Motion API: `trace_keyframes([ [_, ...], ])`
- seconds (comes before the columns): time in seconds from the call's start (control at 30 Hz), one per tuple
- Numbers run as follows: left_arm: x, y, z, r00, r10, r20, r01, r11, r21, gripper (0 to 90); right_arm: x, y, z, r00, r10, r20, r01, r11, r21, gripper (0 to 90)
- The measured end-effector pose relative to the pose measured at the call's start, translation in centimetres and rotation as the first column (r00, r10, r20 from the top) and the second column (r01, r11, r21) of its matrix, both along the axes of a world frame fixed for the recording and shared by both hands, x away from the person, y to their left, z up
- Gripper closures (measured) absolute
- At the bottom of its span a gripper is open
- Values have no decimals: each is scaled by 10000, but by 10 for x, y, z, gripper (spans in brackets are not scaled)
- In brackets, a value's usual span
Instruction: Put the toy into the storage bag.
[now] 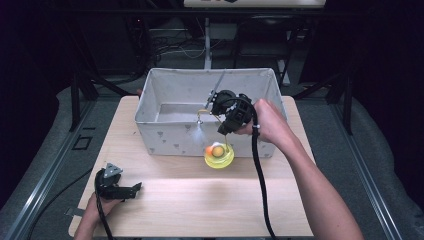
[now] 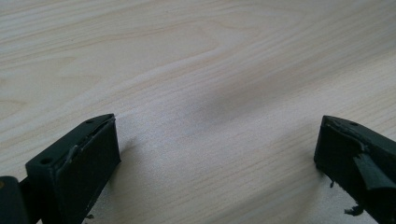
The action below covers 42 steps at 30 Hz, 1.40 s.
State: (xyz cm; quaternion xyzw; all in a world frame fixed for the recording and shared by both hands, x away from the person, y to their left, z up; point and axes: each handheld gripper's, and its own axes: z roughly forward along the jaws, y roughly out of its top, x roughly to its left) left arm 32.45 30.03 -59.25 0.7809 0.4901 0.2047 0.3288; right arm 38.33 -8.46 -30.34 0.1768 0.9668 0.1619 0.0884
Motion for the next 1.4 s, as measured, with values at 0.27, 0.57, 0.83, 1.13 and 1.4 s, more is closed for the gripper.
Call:
trace_keyframes([
  [0.27, 0, 0, 0, 10000, -34, -50, 34, 10000, 7, 1, 0, 1, 11, 9999, 66, 78, -67, 9999, 85, 879],
  [0.57, 0, 0, 0, 10000, -32, -49, 32, 10000, 1, 0, 0, 4, 25, 9997, 142, 206, -147, 9996, 234, 879],
  [0.83, 0, 0, 0, 10000, -46, -51, 46, 10000, 22, 1, 2, 7, 41, 9995, 99, 292, -107, 9996, 269, 880],
  [1.13, 0, 0, 0, 10000, -23, -38, 23, 10000, 17, 1, 8, 8, 67, 9990, 6, 440, -33, 9981, 613, 880],
  [1.4, 0, 0, 0, 10000, -27, -41, 27, 10000, 10, 1, 16, 14, 87, 9979, -80, 635, 33, 9973, 738, 880],
])
